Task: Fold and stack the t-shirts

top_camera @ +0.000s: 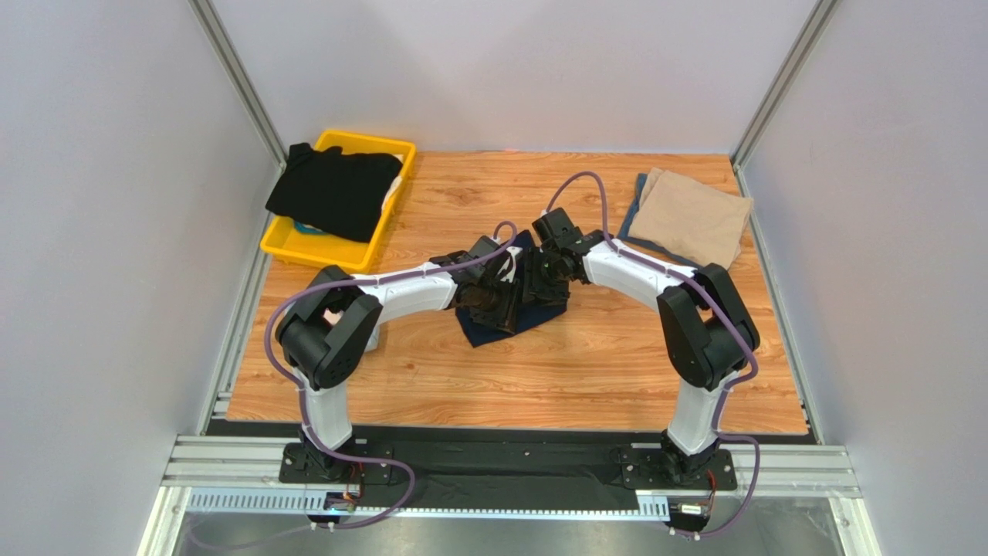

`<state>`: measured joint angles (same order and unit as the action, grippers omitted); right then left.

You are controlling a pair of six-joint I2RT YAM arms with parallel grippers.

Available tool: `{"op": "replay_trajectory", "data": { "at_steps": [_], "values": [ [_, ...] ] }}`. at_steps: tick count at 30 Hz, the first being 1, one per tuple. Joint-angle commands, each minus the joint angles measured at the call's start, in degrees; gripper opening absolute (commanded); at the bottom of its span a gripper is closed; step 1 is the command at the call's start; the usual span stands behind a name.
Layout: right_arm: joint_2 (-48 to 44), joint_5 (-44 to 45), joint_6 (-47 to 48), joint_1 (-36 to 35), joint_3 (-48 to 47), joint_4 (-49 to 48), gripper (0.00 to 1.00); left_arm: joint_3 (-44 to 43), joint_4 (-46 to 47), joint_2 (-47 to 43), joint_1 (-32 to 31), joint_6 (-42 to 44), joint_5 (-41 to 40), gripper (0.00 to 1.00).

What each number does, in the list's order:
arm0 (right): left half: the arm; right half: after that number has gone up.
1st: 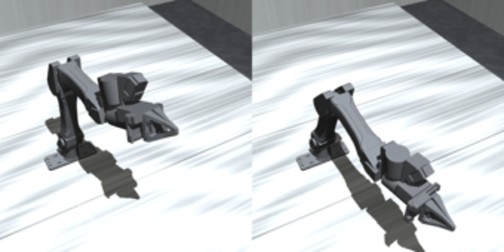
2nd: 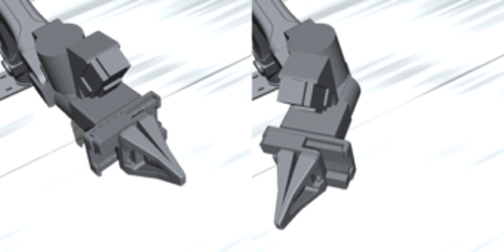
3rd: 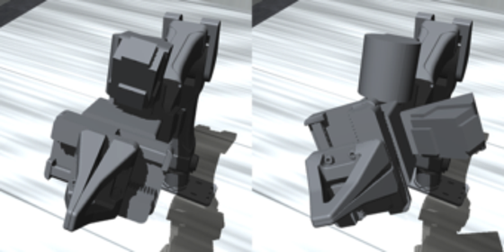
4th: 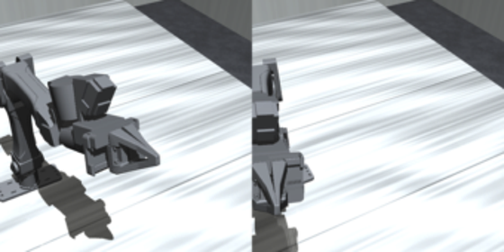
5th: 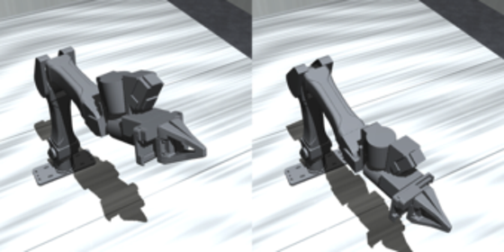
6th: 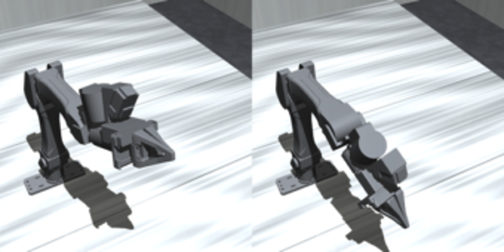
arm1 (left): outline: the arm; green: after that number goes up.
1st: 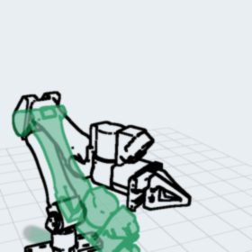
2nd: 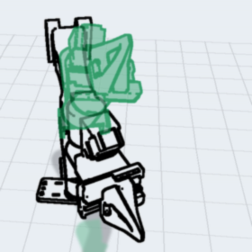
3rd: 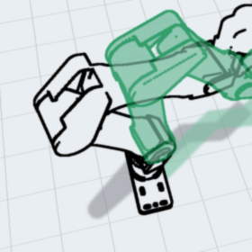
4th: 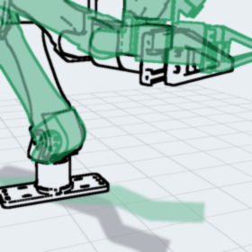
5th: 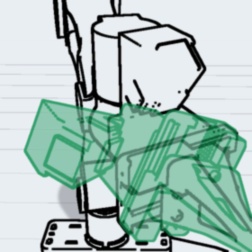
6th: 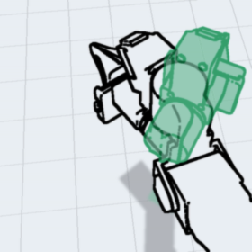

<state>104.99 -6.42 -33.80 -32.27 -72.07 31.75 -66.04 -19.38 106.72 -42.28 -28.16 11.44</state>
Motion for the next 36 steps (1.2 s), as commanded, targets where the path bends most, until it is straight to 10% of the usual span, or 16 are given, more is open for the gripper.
{"op": "replay_trajectory", "data": {
  "at_steps": [1,3,9,36],
  "values": [
    [1.6,2.6,1.1,0.4,-1.8,-1.9,0.41,3.3,-6.3,1.6,-1.0,0.2,-1.2,0.43],
    [2.2,2.9,1.6,0.4,-2.2,-2.0,0.16,3.3,-6.4,1.7,-1.0,0.3,-1.2,0.43],
    [0.4,5.0,2.6,0.5,-2.7,-1.4,0.00,3.5,-6.5,1.9,-1.0,0.3,-1.2,0.42],
    [8.0,0.6,3.0,2.0,-25.5,4.0,0.00,8.1,-4.7,-1.9,-1.8,0.7,-2.1,0.39]
  ]
}}
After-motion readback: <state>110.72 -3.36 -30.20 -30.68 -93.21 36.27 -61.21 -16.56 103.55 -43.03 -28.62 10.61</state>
